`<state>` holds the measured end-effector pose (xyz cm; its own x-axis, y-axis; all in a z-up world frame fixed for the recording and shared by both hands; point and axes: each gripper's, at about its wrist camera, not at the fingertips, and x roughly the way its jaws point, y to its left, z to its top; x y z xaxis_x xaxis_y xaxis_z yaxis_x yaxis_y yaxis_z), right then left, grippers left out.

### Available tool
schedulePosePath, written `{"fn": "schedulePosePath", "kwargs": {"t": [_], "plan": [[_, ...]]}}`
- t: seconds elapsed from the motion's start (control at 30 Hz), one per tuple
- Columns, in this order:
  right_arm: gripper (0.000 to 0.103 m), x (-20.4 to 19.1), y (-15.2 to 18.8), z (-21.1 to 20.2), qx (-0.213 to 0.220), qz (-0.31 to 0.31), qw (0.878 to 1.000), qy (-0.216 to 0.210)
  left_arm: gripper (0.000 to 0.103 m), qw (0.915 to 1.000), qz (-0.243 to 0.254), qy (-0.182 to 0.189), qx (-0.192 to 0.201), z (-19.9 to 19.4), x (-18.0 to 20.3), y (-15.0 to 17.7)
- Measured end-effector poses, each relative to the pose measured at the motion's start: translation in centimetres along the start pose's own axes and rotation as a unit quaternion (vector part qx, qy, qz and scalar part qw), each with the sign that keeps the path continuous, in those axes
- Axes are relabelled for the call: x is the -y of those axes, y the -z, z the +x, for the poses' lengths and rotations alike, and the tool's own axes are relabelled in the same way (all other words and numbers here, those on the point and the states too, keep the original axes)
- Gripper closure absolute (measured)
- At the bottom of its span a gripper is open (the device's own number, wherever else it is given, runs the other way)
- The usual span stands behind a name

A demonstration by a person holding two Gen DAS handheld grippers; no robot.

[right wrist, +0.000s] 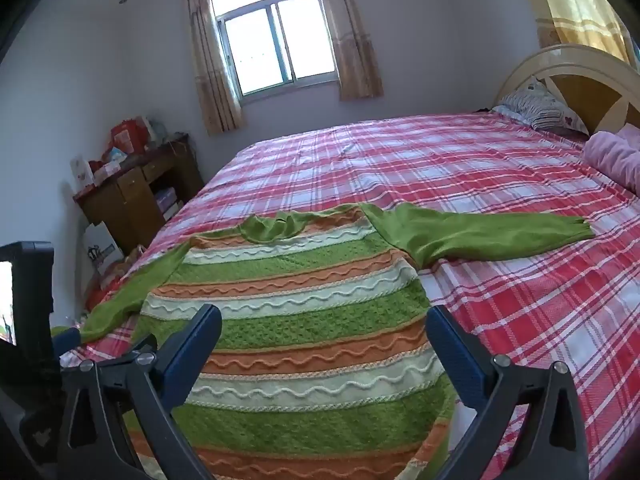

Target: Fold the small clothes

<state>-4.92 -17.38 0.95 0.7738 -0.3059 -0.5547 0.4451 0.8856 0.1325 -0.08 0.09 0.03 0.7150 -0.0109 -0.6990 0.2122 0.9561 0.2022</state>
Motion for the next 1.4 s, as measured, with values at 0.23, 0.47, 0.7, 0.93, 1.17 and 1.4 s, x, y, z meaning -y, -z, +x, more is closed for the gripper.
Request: {"fn": "schedulePosePath", "kwargs": {"t": [0.23, 0.47, 0.7, 0.93, 1.17, 1.4], "plan": [[0.001, 0.7, 0.0, -0.3, 0.005, 0.011, 1.0, 0.003, 0.0, 0.9997, -0.008, 0.011, -0.019, 0.5, 0.1, 0.1], [0.001, 1.2, 0.3, 0.7, -0.017, 0.008, 1.0, 0.017, 0.0, 0.9995, -0.009, 0.017, -0.024, 0.6, 0.2, 0.7], [0.001, 0.7, 0.3, 0.8, -0.023, 0.002, 0.999, 0.022, 0.0, 0.9995, -0.009, 0.018, -0.024, 0.5, 0.2, 0.7], [0.001, 0.6, 0.3, 0.8, -0.023, 0.002, 0.999, 0.024, 0.0, 0.9993, -0.013, 0.022, -0.029, 0.8, -0.1, 0.9], [0.001, 0.7, 0.4, 0.8, -0.024, 0.001, 0.999, 0.024, 0.0, 0.9991, -0.015, 0.024, -0.031, 1.0, -0.2, 1.1], [0.001, 0.6, 0.4, 0.9, -0.024, 0.002, 0.999, 0.023, 0.0, 0.999, -0.016, 0.027, -0.033, 1.0, -0.1, 1.1]]}}
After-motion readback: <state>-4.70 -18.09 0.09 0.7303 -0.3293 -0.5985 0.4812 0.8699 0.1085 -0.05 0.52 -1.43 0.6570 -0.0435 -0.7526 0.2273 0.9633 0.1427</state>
